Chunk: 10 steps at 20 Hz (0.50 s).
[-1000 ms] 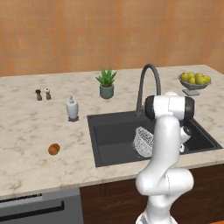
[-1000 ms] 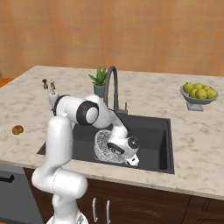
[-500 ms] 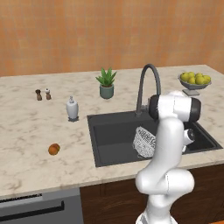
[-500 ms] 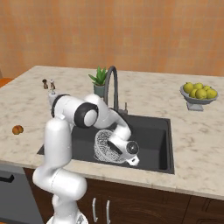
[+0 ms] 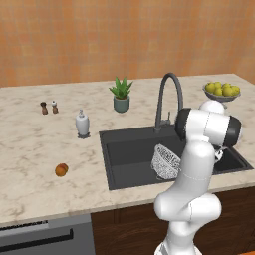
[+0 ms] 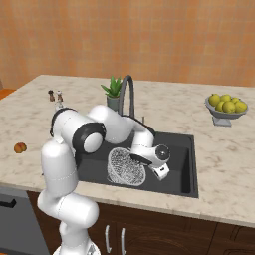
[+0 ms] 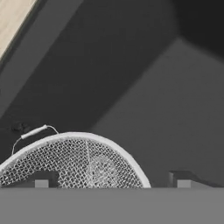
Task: Put the colander in the sink, put the peach in the colander, and turn on the sink faucet and pour water over the colander.
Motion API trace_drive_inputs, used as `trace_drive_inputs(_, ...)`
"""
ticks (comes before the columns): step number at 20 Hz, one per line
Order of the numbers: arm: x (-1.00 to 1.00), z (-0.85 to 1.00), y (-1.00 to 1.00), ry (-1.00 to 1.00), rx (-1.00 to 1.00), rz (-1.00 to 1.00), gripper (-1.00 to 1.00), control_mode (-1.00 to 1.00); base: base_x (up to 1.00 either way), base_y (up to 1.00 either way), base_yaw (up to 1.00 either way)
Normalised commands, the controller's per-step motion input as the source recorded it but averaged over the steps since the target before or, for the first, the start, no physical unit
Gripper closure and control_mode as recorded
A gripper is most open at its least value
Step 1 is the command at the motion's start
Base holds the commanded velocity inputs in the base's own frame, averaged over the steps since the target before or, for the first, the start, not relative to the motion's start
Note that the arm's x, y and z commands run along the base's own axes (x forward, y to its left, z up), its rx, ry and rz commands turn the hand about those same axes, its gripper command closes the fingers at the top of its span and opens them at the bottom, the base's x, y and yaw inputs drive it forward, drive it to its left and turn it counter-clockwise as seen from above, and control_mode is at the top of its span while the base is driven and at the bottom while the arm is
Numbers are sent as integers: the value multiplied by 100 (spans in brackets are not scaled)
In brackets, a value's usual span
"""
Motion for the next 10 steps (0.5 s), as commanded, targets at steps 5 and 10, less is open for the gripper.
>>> trace_drive_inputs(5,-50,99,-55,0,3,0,-100,-100,0,0,0)
trace_drive_inputs(10,-54,100,22,-14,-7,0,-100,-100,0,0,0)
